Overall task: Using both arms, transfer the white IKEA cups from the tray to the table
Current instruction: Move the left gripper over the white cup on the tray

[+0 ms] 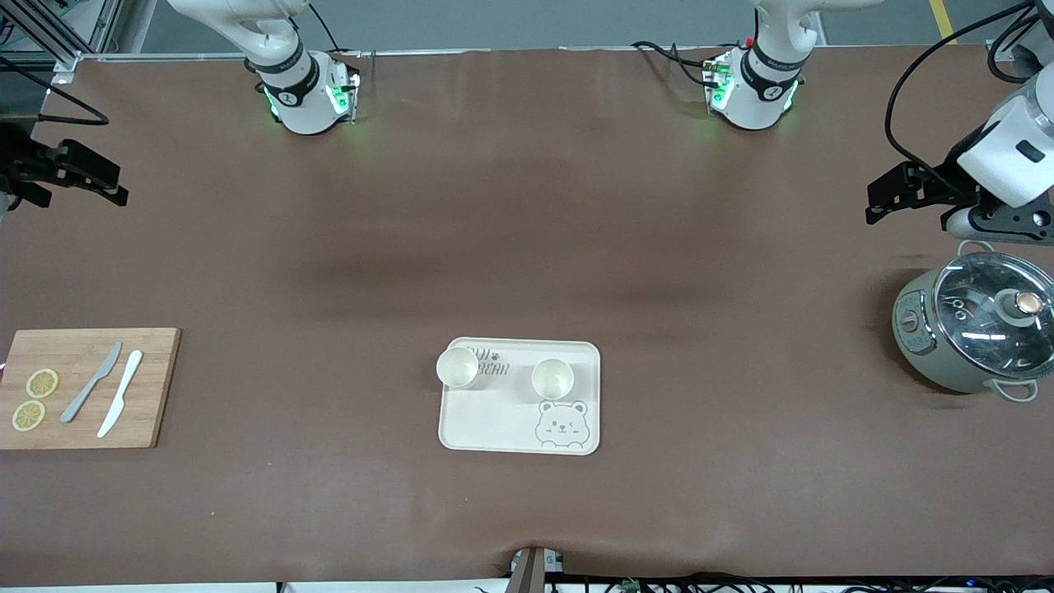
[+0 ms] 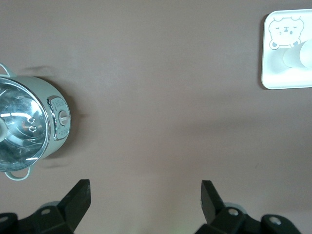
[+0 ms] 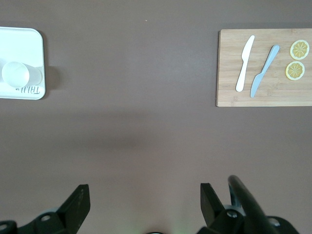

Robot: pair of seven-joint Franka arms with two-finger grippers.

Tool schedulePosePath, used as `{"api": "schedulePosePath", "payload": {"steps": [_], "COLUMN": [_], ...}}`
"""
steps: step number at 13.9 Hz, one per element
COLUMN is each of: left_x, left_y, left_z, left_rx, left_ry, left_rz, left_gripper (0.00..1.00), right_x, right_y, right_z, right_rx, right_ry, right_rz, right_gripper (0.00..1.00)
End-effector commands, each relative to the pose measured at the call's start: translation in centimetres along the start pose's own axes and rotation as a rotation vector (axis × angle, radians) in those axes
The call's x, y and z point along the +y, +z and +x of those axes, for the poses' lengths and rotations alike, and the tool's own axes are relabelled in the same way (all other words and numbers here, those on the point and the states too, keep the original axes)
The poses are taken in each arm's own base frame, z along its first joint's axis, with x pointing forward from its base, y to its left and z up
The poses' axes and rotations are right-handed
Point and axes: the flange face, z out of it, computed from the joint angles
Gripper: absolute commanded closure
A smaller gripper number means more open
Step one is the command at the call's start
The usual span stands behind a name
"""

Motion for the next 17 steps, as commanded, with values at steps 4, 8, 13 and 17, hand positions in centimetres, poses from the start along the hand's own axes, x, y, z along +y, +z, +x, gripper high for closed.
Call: {"api": "schedulePosePath", "payload": {"steps": [4,8,13,17], "left_x": [1.2,5.7,13.0,18.2], "left_y": [-0.1,1.9,4.3,8.5], "left_z": [0.3,1.6,5.8,8.7], "left_rx": [0.000,-0.006,-0.009,-0.029], "left_ry": [0.046,0.041,0.013,0.018], "left_rz": [0.021,0.017,0.058,0.056], "left_gripper": [0.00,0.00,0.00,0.00], "right_x": [0.5,0.5,0.6,0.6], "right_y": [-0.1,-0.1,-0.1,0.0], "right_z": [-0.6,-0.6,-0.6,-0.6], "right_rx": [0.000,0.002,0.000,-0.003], "right_ry": [0.000,0.000,0.000,0.000], "right_rz": [-0.004,-0.004,-0.003,-0.002], "right_gripper": [0.00,0.00,0.00,0.00]}}
